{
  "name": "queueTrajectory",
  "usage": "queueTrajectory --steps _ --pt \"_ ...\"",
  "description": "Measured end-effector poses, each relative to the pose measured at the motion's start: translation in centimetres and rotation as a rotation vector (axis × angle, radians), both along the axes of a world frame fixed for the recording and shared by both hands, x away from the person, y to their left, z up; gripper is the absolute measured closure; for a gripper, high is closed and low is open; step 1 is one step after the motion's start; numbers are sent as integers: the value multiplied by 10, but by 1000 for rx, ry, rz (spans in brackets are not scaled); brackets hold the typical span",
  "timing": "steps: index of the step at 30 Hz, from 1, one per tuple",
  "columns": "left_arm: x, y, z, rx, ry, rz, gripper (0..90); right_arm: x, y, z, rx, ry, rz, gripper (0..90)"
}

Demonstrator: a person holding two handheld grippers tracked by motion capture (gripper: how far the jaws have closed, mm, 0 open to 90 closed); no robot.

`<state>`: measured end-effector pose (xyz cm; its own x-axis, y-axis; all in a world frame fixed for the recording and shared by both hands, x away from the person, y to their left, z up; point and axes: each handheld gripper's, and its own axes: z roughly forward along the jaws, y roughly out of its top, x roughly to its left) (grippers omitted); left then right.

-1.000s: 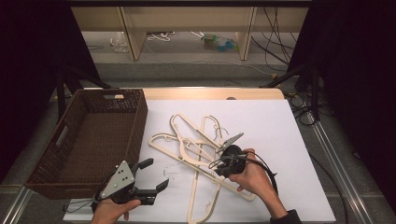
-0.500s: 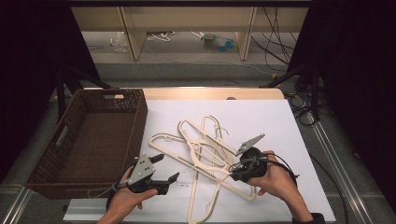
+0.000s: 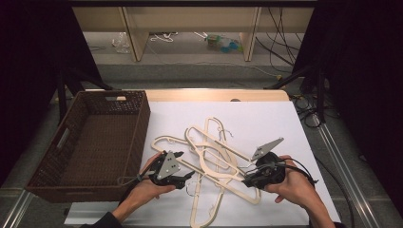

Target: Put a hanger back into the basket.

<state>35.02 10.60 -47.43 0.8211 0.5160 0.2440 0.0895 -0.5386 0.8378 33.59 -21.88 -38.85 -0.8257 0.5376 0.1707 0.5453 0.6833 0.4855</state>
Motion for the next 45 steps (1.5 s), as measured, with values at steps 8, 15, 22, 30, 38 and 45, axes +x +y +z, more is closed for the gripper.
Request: queueTrajectory --steps 8,15,22,30,38,45 --pt "10 -17 -7 80 -34 -52 283 0 -2 1 -3 -2 5 801" --pt "15 -27 -11 80 -55 -94 292 0 -4 1 8 -2 15 801" --pt "15 -40 -10 101 -96 -182 317 1 -7 0 15 -3 21 801" --pt "18 -49 -3 166 -174 -333 470 5 -16 0 31 -5 37 801" --pt "18 -56 0 208 -220 -414 558 8 -25 -2 38 0 49 800" --pt "19 -59 5 289 -279 -492 653 11 -29 -6 38 14 57 800"
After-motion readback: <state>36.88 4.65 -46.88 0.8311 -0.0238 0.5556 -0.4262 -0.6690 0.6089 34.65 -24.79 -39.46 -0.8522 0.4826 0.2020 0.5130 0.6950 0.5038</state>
